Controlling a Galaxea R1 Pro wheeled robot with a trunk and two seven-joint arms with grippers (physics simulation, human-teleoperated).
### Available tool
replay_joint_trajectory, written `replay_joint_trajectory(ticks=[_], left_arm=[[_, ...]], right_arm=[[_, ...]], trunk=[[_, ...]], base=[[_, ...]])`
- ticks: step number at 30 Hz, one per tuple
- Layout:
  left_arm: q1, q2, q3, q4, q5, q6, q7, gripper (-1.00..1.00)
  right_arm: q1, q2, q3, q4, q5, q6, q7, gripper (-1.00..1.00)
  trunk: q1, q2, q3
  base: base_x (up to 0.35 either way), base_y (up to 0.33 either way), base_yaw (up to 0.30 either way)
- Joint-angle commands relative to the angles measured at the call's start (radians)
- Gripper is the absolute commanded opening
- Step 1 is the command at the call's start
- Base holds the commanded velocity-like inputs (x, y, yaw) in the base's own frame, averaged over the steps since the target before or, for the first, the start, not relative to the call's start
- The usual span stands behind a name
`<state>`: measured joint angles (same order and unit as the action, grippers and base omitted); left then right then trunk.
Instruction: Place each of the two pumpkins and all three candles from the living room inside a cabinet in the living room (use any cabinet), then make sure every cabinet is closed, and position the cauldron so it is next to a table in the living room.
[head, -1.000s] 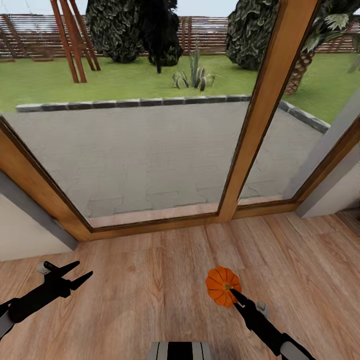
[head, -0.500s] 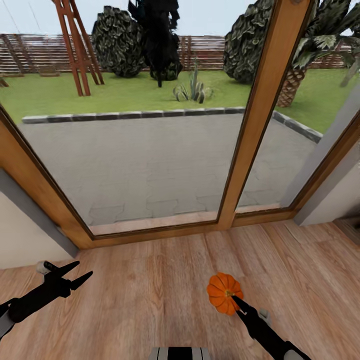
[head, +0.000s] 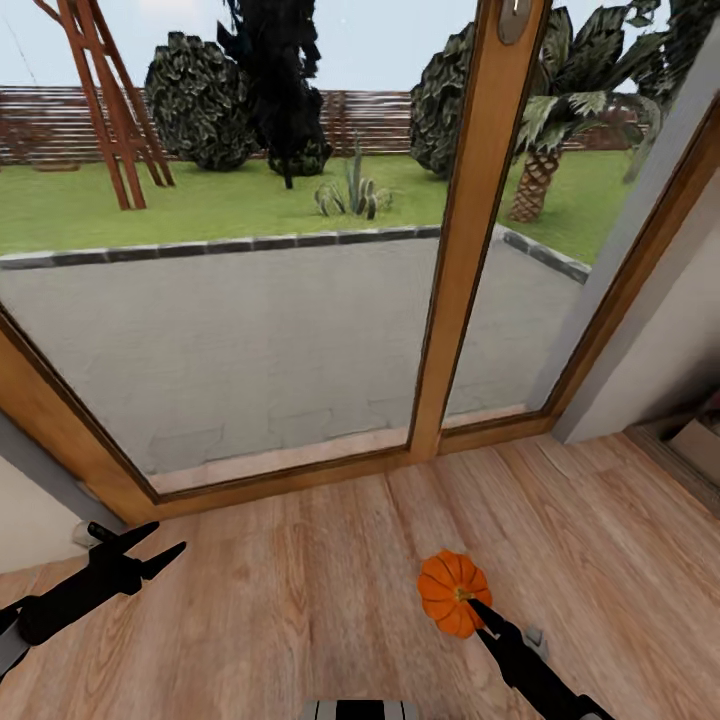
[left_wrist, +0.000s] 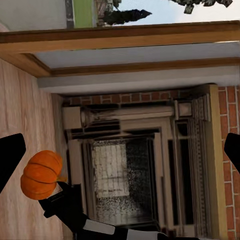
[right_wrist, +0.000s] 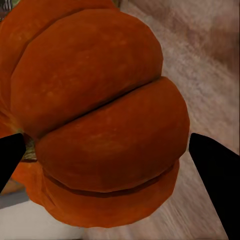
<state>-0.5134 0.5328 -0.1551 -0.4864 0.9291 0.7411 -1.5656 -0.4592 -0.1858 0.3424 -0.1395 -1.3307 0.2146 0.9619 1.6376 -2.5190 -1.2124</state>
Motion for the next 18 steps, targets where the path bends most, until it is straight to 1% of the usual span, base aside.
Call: replay_joint_trajectory(ticks=[1,4,7,10,15,18], left_arm=[[0.000,0.001,-0.006,0.001,0.005,0.011,-0.005,1.00],[0.000,0.000,-0.006,0.001,0.005,0.011,-0.005,1.00],[0.000,0.000,-0.007,0.001,0.005,0.010,-0.005,1.00],[0.000,-0.001,-0.007,0.000,0.005,0.010,-0.005,1.00],[0.000,-0.002,-0.007,-0.004,0.004,0.009,-0.005,1.00],[0.000,-0.011,-0.007,-0.015,0.001,0.010,-0.005,1.00]], right_arm=[[-0.001,0.000,0.006,0.010,-0.011,0.010,0.006,-1.00],[-0.001,0.000,0.006,0.026,-0.010,0.007,0.037,-1.00],[-0.001,0.000,0.006,0.035,-0.011,0.004,0.057,-1.00],[-0.001,0.000,0.005,0.072,-0.012,0.006,0.063,-1.00],[-0.001,0.000,0.005,0.095,-0.013,0.006,0.066,-1.00],[-0.001,0.000,0.005,0.098,-0.013,0.006,0.066,-1.00]], trunk=[[0.000,0.000,-0.001],[0.000,0.000,0.000],[0.000,0.000,-0.001],[0.000,0.000,-0.002],[0.000,0.000,-0.008],[0.000,0.000,-0.012]], base=[[0.000,0.000,-0.243],[-0.140,0.000,-0.101],[-0.285,0.000,-0.028],[-0.325,0.000,-0.087],[-0.336,0.000,-0.177],[-0.314,0.000,-0.203]])
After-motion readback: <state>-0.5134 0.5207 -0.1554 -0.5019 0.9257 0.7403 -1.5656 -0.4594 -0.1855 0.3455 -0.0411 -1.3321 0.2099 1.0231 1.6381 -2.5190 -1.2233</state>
